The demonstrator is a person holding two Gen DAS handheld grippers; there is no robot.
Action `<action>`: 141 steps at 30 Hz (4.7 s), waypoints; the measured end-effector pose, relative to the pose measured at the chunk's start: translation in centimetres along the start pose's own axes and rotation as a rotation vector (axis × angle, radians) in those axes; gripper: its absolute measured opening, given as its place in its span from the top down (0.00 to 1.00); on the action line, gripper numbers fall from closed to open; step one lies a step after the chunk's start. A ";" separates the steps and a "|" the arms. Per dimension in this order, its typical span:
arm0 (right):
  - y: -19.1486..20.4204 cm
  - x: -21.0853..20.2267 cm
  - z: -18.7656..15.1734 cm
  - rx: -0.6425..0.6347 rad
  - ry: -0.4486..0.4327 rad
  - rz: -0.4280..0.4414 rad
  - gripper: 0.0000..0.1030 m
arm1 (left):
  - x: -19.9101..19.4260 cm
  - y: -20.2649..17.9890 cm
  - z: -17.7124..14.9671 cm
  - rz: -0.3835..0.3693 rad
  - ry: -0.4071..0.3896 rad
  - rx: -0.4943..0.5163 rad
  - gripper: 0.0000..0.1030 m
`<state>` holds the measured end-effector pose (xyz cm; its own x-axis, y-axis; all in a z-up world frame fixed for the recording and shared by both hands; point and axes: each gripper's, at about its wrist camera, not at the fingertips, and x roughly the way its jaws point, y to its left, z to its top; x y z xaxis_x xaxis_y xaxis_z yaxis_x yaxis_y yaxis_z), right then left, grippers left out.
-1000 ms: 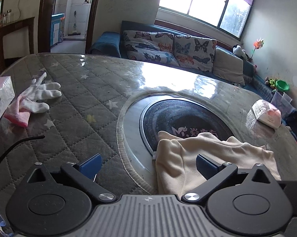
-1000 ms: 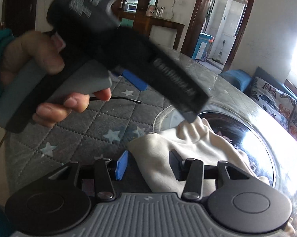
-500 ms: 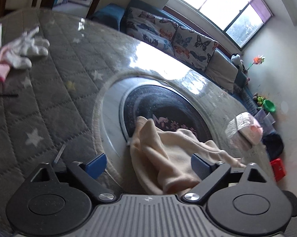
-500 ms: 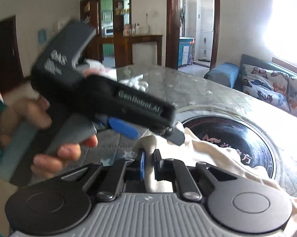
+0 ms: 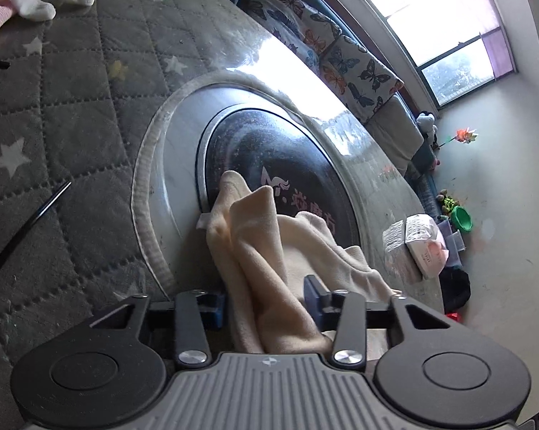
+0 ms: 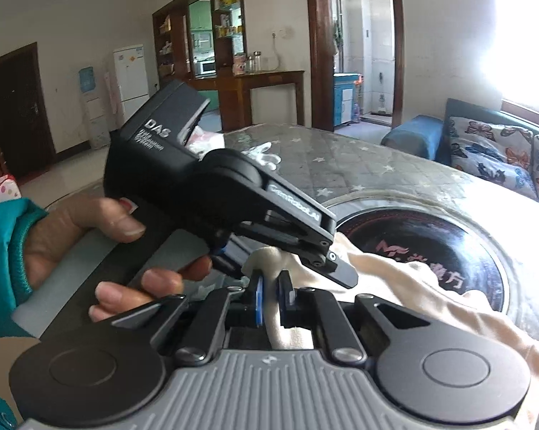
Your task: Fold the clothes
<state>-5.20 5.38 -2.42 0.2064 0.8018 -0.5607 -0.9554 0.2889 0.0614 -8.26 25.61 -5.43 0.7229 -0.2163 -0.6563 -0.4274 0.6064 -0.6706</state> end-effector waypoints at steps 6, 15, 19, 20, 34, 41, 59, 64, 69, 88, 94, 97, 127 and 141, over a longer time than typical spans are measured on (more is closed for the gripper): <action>0.2 -2.0 -1.1 0.031 0.007 -0.011 0.87 | 0.0 0.0 -0.3 0.025 -0.006 0.036 0.76; -5.7 -6.1 -4.1 0.160 0.024 -0.292 0.73 | 0.2 -0.6 -0.6 0.053 -0.029 0.087 0.78; -9.5 -7.4 -5.5 0.259 0.026 -0.427 0.64 | 0.3 -0.9 -0.7 0.064 -0.036 0.105 0.78; -10.2 -7.6 -5.8 0.282 0.024 -0.443 0.63 | 0.3 -0.9 -0.7 0.067 -0.037 0.110 0.78; -15.6 -6.4 -8.4 0.508 -0.002 -0.442 0.69 | 0.4 -1.8 -0.9 0.115 -0.054 0.184 0.78; -15.2 -7.5 -7.7 0.531 -0.053 -0.413 0.91 | 0.0 -3.2 -0.8 0.114 -0.071 0.243 0.84; -16.5 -17.5 -5.4 0.414 -0.138 -0.589 0.92 | 3.8 -13.8 -2.2 -0.003 -0.028 0.431 0.86; -18.3 -20.3 -5.5 0.406 -0.146 -0.660 0.92 | 5.8 -17.4 -3.4 -0.013 -0.012 0.495 0.86; -20.7 -22.7 -5.8 0.411 -0.154 -0.724 0.92 | 7.9 -20.8 -4.3 -0.011 -0.004 0.542 0.86; -25.8 -24.6 -9.3 0.445 -0.102 -0.834 0.92 | 14.8 -26.6 -6.7 0.039 0.055 0.617 0.86; -26.7 -23.6 -10.8 0.469 -0.061 -0.840 0.94 | 16.1 -25.9 -7.3 0.057 0.086 0.613 0.86; -27.1 -23.2 -11.5 0.477 -0.043 -0.850 0.94 | 16.5 -25.4 -7.6 0.076 0.098 0.619 0.85; -28.9 -16.0 -12.3 0.569 0.021 -0.704 0.75 | 15.4 -25.1 -7.2 0.164 0.038 0.684 0.58; -25.3 -18.0 -12.7 0.514 0.032 -0.706 0.62 | 14.4 -24.2 -9.2 0.181 0.033 0.770 0.52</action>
<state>12.55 -23.01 -4.41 0.7008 0.3337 -0.6306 -0.3909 0.9190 0.0519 7.51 0.83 -1.83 0.6567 -0.0791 -0.7500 -0.0318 0.9907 -0.1324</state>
